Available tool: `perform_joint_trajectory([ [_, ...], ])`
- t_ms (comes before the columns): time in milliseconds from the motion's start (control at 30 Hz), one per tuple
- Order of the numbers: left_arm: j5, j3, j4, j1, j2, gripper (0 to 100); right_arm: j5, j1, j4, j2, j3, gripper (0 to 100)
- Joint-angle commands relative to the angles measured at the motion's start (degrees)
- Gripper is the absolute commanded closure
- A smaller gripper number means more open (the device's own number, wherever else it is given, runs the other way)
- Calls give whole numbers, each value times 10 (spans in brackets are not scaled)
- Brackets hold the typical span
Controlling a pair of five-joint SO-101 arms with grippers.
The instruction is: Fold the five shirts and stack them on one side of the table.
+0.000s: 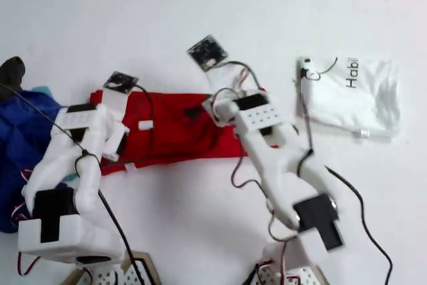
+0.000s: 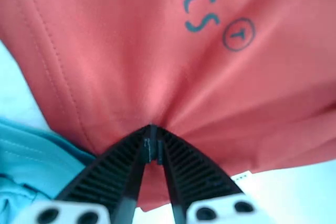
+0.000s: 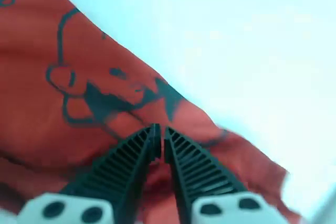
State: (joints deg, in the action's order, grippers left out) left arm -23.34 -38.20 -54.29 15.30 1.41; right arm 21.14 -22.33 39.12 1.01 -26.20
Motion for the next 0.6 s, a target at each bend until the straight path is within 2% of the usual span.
perform_joint_trajectory([
  [0,3,-1,14,2,-7,973,-4,32,88,95,25,978],
  [233,3,-1,14,2,-7,973,-4,63,189,123,16,978],
  [567,3,-1,14,2,-7,973,-4,44,107,123,-85,978],
])
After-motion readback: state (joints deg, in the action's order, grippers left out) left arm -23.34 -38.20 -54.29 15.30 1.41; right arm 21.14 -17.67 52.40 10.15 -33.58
